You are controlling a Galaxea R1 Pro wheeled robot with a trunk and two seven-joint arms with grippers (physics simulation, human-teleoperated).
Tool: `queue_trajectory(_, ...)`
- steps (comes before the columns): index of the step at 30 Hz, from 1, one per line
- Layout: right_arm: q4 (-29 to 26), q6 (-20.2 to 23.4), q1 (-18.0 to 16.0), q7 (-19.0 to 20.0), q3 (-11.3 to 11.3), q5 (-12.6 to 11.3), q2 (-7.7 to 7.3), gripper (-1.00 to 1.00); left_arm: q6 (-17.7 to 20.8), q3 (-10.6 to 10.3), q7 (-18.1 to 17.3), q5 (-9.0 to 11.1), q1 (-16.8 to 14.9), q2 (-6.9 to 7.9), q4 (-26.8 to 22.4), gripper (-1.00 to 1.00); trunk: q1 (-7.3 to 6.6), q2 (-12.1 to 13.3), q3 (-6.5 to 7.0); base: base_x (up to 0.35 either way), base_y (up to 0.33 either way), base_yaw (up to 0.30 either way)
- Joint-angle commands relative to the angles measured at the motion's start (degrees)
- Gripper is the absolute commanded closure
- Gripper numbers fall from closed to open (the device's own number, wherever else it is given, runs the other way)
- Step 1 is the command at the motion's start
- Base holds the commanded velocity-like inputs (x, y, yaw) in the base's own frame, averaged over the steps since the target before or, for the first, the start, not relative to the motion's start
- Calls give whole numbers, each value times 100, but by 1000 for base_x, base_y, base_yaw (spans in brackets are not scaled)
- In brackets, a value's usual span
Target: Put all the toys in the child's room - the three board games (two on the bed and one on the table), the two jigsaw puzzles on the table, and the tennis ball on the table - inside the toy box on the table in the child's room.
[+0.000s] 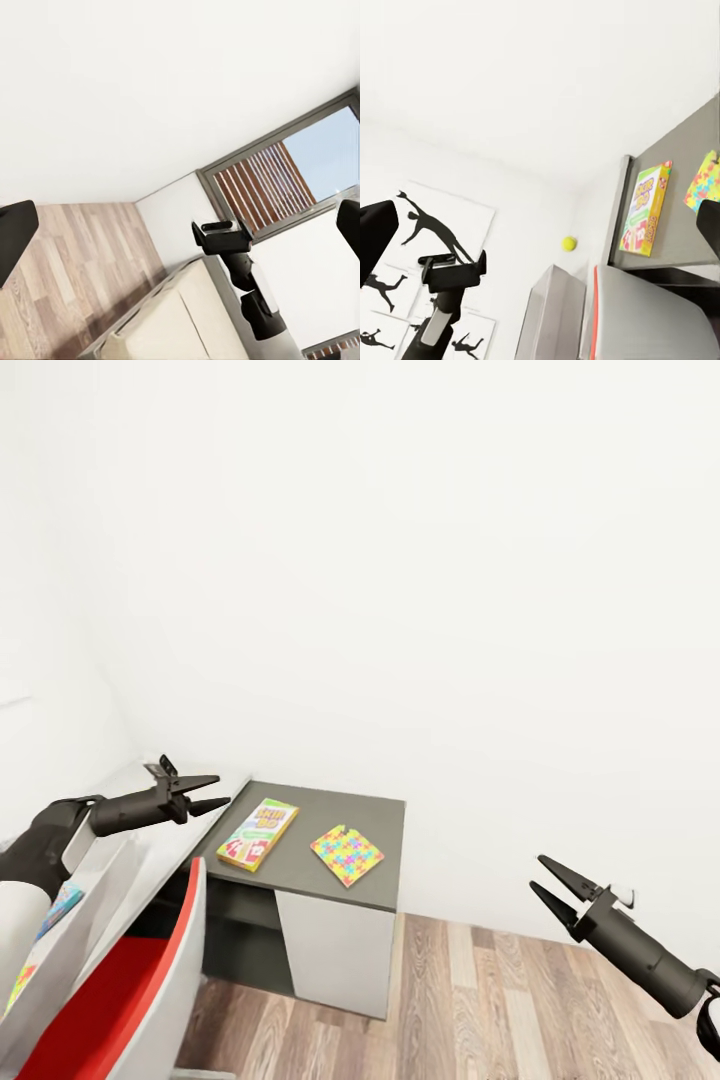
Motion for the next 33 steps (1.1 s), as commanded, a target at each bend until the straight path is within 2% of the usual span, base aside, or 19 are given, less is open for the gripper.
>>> queue_trajectory(1, 20, 29, -8, 16, -9, 19, 1, -100, 61, -2, -18, -2, -4, 0, -2, -100, 4, -13, -5, 0, -154, -203)
queue_trajectory(4, 182, -12, -11, 5, -24, 224, 1, -100, 61, -2, -8, -2, -4, -16, -2, -100, 4, -13, 17, 0, -162, -203)
queue_trajectory(9, 578, -285, -86, -4, -30, 879, -7, -100, 59, -2, -4, -2, -4, -48, -2, -100, 4, -13, 55, 0, -194, -203)
queue_trajectory(12, 670, -342, -132, -2, -31, 1051, -5, -100, 57, -2, 1, -2, -4, -69, -2, -100, 4, -13, 77, 0, -267, -199)
queue_trajectory(16, 695, -360, -146, -8, -31, 1110, 0, -100, 60, -2, 5, -2, -4, -81, -2, -100, 4, -13, 89, 0, -163, -76)
queue_trajectory(33, 667, -347, -157, 24, -40, 1123, -4, -100, 61, -2, 6, -4, -3, -93, -2, -100, 4, -13, 90, 0, -5, -2)
